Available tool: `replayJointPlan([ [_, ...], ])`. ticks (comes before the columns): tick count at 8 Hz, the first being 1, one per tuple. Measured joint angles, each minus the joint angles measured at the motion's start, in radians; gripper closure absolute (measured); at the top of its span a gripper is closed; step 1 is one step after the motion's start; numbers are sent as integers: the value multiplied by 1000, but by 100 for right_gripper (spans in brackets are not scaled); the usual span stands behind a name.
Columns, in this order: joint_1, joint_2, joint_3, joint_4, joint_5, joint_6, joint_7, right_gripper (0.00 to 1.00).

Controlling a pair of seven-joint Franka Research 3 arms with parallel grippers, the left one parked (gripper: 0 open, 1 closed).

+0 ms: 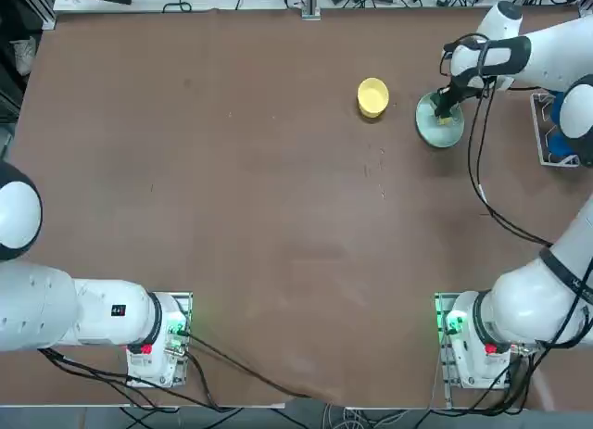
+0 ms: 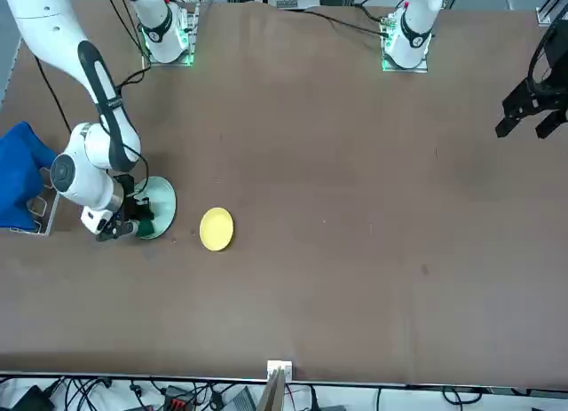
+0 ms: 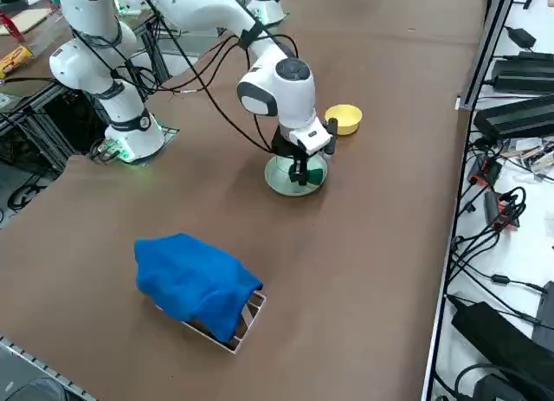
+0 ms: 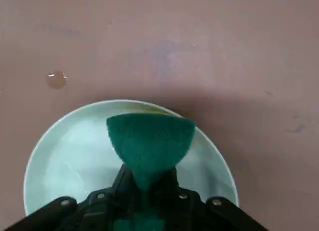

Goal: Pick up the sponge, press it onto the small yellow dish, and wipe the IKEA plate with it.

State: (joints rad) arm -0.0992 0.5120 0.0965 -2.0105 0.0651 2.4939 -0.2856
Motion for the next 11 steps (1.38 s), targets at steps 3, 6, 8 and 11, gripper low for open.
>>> replayJointPlan([
  [3,62,2,3,2,0,-1,116,79],
  [6,92,2,3,2,0,-3,183,79],
  [8,95,-1,3,4,0,-24,206,79],
  [11,101,-23,3,-18,0,-82,214,79],
])
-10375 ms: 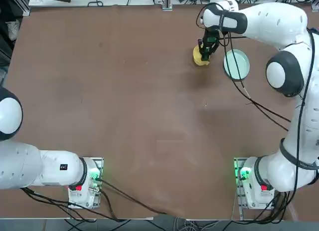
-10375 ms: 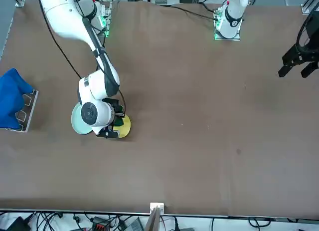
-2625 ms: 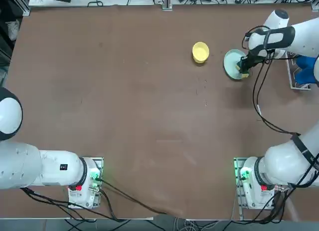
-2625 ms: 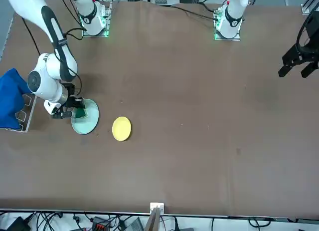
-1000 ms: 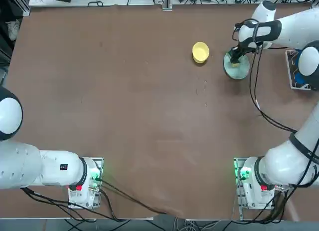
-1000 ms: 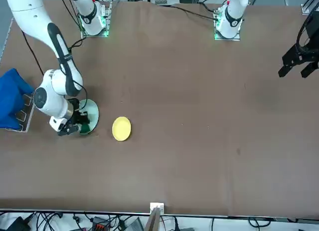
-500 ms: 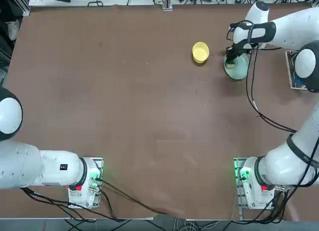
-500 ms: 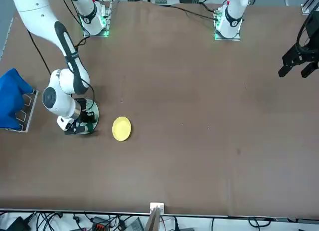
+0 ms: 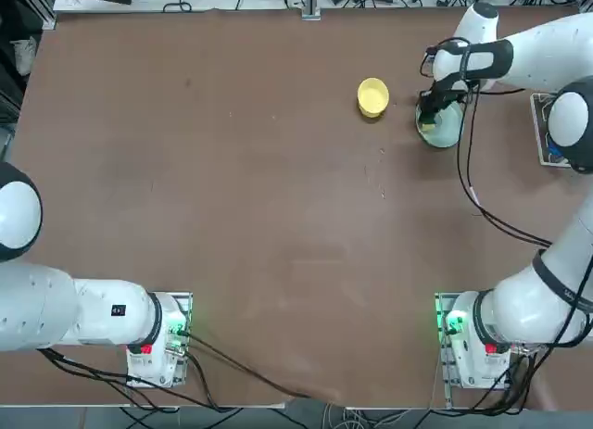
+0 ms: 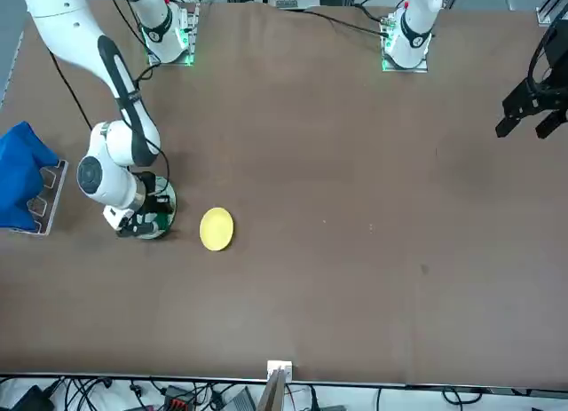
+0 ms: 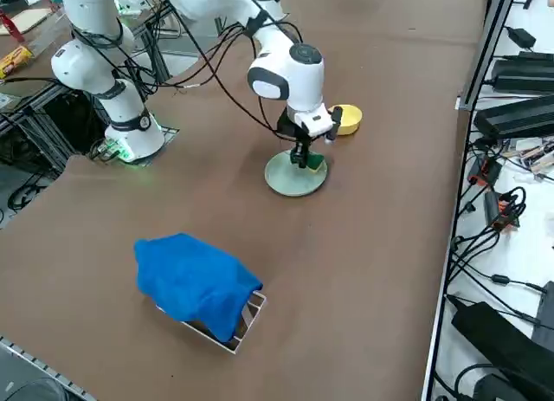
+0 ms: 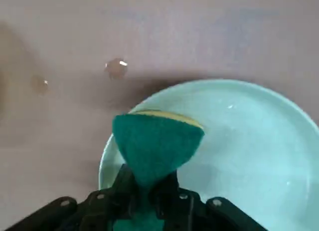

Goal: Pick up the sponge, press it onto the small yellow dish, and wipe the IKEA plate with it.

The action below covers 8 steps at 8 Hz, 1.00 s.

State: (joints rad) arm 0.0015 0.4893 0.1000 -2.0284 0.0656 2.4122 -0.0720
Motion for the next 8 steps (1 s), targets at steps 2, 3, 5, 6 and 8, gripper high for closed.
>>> replayJointPlan([
  [2,-1,-33,-5,-52,0,-6,2,79],
  [3,-5,-49,-11,-77,0,-6,2,79],
  [5,-43,-67,-20,-102,-1,-6,-40,79],
  [6,-75,-68,-24,-103,-1,-6,-89,79],
  [8,-133,-67,-26,-101,-2,-6,-174,79],
])
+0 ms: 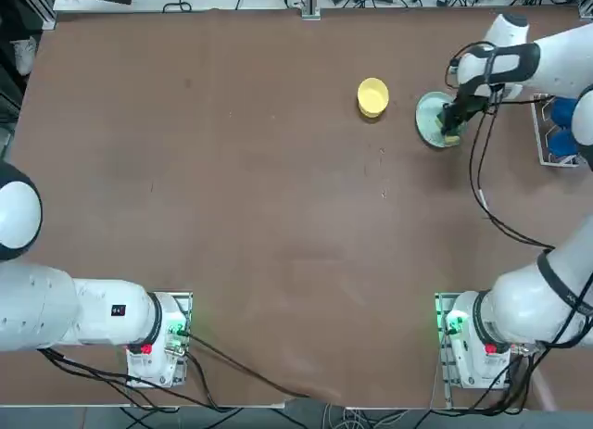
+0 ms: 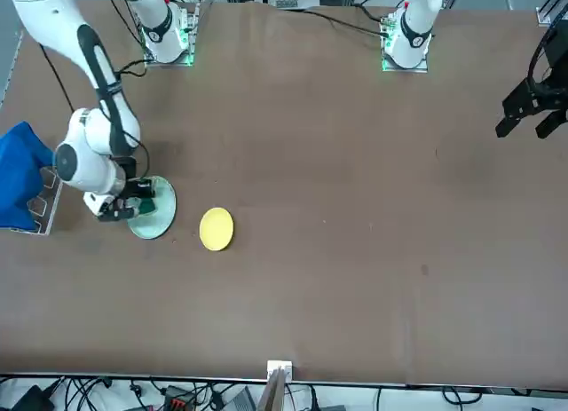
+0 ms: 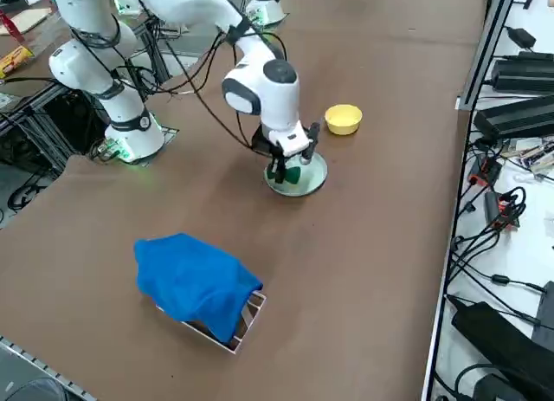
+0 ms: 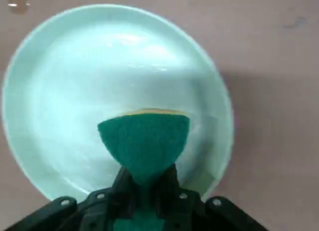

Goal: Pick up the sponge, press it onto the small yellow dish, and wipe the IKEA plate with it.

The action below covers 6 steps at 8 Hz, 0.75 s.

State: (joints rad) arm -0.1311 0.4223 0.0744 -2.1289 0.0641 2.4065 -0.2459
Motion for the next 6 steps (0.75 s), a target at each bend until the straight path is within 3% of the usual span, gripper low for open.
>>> replayJointPlan([
  [6,1,74,9,124,-11,2,-15,79],
])
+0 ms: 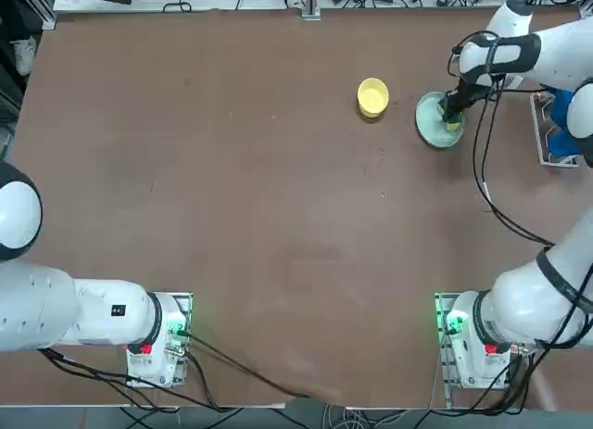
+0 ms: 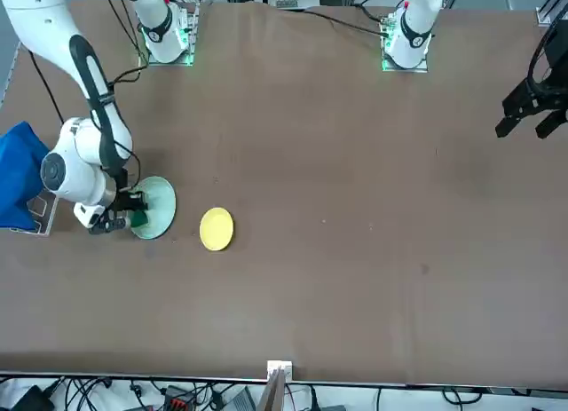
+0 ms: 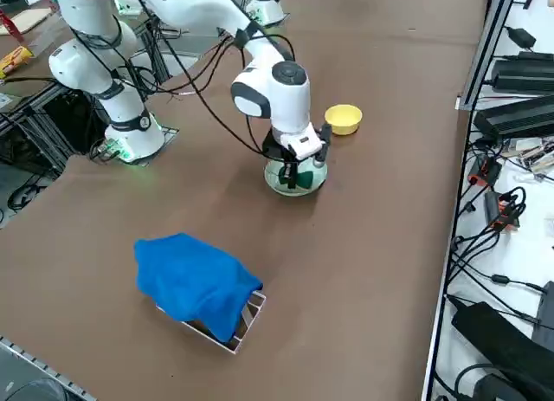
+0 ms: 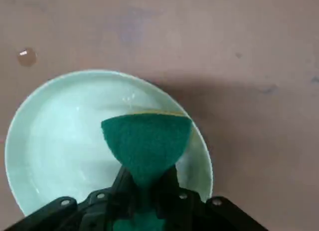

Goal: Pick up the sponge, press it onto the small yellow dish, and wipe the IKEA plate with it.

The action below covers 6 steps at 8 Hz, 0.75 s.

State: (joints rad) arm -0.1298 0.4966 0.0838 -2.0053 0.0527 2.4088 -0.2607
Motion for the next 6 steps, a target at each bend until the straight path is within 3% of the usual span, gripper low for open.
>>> replayJointPlan([
  [6,69,20,10,24,2,0,97,81],
])
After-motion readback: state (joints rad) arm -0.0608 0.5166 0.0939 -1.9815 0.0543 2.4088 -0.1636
